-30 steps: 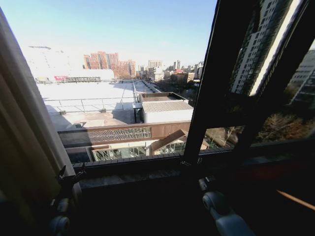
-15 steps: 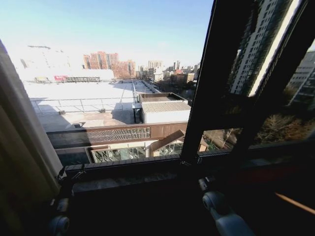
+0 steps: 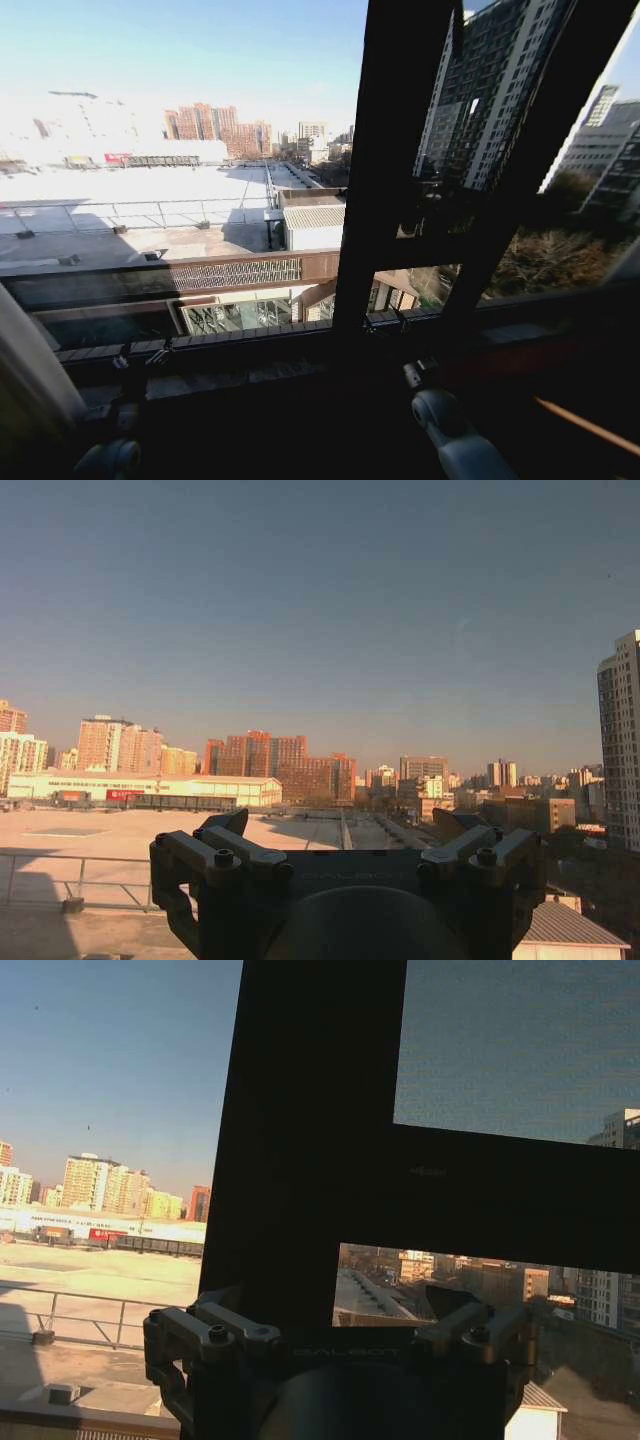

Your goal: Open the curtains by pulling them apart, changing their state from closed to fully open.

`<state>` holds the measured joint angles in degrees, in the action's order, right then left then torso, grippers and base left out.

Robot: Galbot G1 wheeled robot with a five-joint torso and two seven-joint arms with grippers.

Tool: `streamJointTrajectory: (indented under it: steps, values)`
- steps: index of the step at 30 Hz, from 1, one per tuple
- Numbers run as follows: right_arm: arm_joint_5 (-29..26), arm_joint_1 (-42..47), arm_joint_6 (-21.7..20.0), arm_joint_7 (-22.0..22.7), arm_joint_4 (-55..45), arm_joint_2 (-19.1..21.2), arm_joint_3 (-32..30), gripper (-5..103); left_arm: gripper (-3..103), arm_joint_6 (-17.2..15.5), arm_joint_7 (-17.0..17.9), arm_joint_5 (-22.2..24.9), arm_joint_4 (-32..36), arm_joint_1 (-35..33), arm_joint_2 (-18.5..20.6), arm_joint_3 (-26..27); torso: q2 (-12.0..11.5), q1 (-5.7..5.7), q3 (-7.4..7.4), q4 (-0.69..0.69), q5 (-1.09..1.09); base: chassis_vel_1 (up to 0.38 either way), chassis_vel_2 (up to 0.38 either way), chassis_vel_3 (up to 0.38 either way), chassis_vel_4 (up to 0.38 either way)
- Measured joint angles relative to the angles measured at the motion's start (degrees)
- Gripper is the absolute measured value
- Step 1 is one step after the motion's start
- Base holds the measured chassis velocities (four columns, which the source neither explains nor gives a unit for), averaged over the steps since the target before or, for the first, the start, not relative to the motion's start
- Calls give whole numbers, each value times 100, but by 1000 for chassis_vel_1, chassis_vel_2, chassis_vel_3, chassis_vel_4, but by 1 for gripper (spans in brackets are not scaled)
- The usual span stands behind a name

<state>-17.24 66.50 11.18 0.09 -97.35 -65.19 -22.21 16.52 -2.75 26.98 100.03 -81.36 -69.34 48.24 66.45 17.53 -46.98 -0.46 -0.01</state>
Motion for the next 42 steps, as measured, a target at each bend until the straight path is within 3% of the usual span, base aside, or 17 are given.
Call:
streamJointTrajectory:
  steps: [42]
  values:
    - [0,0,0,0,0,0,0,100,100,-2,0,0,0,1,0,0,1,-1,0,0,1,-335,-378,332,378]
